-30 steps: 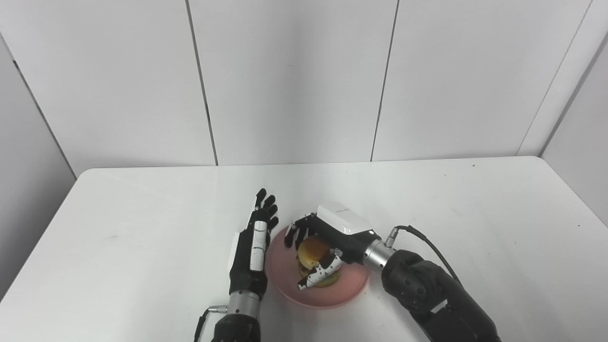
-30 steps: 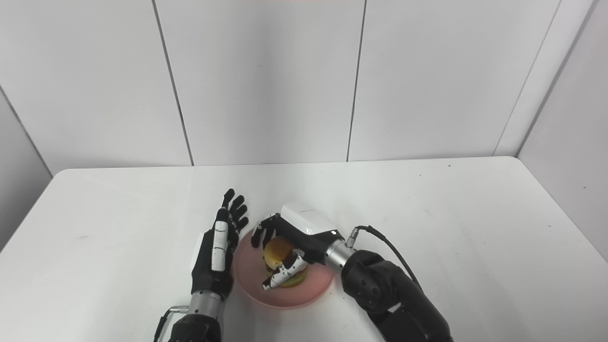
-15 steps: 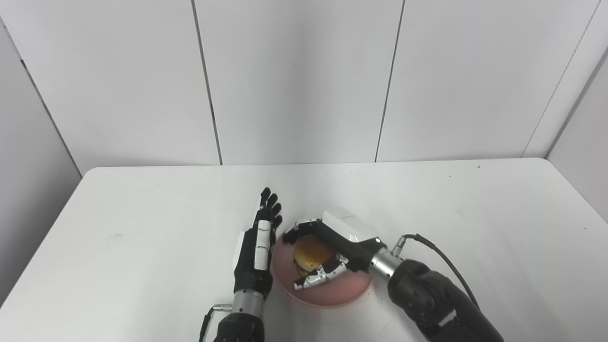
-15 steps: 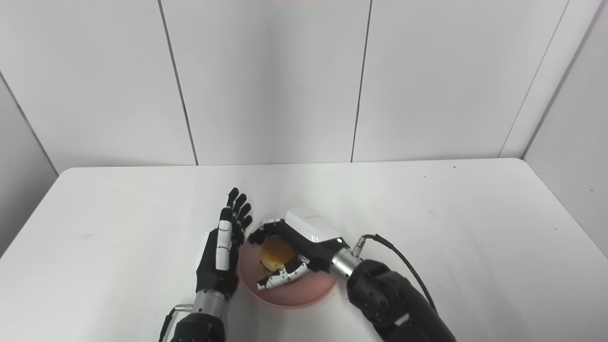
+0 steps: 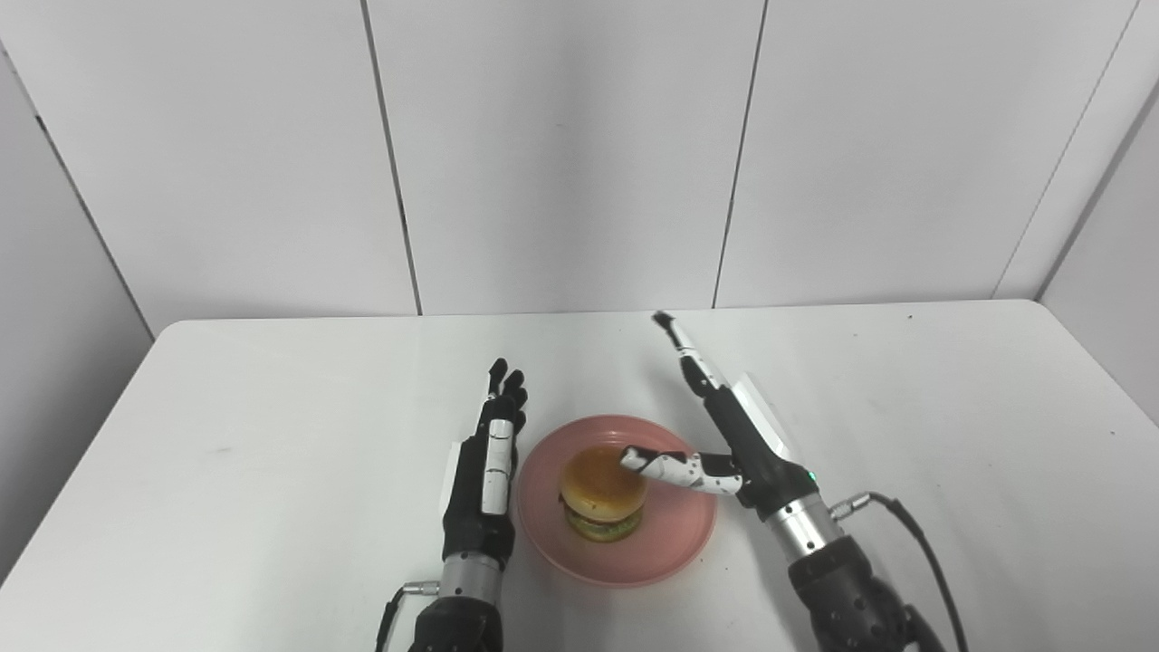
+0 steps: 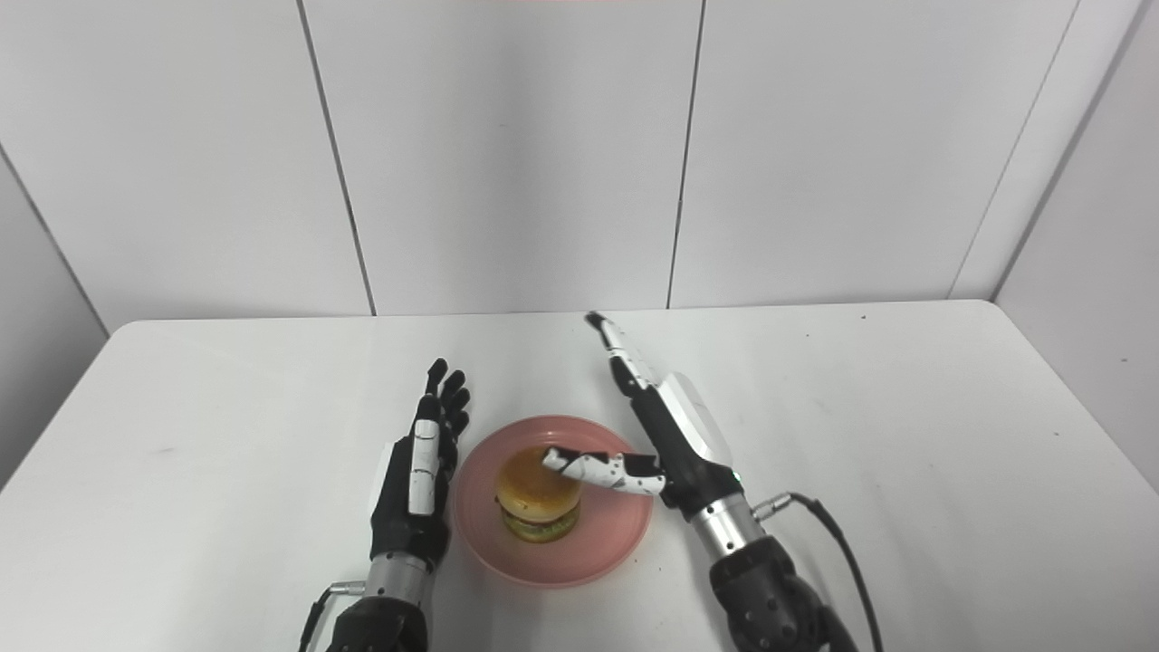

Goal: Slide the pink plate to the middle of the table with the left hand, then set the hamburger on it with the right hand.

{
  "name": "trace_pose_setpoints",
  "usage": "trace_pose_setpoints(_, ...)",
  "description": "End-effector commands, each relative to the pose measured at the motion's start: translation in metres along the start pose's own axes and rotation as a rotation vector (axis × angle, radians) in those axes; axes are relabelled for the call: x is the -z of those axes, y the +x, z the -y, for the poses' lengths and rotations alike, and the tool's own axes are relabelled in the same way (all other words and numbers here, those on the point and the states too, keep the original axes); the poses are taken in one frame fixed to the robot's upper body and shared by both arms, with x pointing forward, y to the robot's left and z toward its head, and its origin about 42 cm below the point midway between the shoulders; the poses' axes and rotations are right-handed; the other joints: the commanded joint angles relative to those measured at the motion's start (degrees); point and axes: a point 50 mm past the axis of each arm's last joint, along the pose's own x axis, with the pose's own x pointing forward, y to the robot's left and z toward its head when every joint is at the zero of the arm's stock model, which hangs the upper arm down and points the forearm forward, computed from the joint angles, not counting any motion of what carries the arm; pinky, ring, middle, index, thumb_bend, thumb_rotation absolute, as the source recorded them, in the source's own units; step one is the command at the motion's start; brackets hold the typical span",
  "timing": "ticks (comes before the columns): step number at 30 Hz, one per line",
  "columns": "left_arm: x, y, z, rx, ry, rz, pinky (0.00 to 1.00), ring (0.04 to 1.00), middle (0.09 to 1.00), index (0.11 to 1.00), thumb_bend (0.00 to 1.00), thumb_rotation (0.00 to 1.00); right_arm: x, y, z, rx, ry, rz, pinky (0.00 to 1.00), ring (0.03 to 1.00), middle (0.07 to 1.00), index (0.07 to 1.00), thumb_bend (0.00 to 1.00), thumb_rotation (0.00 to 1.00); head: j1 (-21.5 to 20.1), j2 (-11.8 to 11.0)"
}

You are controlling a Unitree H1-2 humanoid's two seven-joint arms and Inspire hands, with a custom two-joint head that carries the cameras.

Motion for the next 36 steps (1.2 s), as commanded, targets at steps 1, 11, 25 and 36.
trace_pose_setpoints(1, 0.021, -0.018, 0.0, -0.022, -0.007, -0.042, 1.0, 0.991, 0.99, 0.992, 0.7, 1.0, -0.009, 0.013, 0.009, 0.09, 0.033, 0.085, 1.0, 1.0, 1.0, 1.0, 0.74, 0.85, 0.0, 0.0)
trace_pose_setpoints(11, 0.021, -0.02, -0.004, -0.015, 0.013, -0.034, 1.0, 1.0, 0.999, 0.997, 0.71, 1.0, 0.0, 0.003, 0.006, 0.148, 0.328, -0.102, 1.0, 1.0, 1.0, 1.0, 0.59, 0.89, -1.2, 0.1)
trace_pose_setpoints(25, 0.022, -0.018, -0.005, -0.005, 0.006, -0.029, 1.0, 1.0, 1.0, 1.0, 0.7, 1.0, -0.018, -0.015, -0.01, 0.162, 0.704, -0.256, 1.0, 1.0, 1.0, 1.0, 0.6, 0.98, -2.1, 0.4)
trace_pose_setpoints(36, 0.02, -0.019, -0.007, 0.001, 0.008, -0.044, 1.0, 1.0, 1.0, 1.0, 0.72, 1.0, -0.016, -0.015, -0.015, 0.153, 0.638, -0.265, 1.0, 1.0, 1.0, 1.0, 0.55, 1.0, -2.9, 0.8)
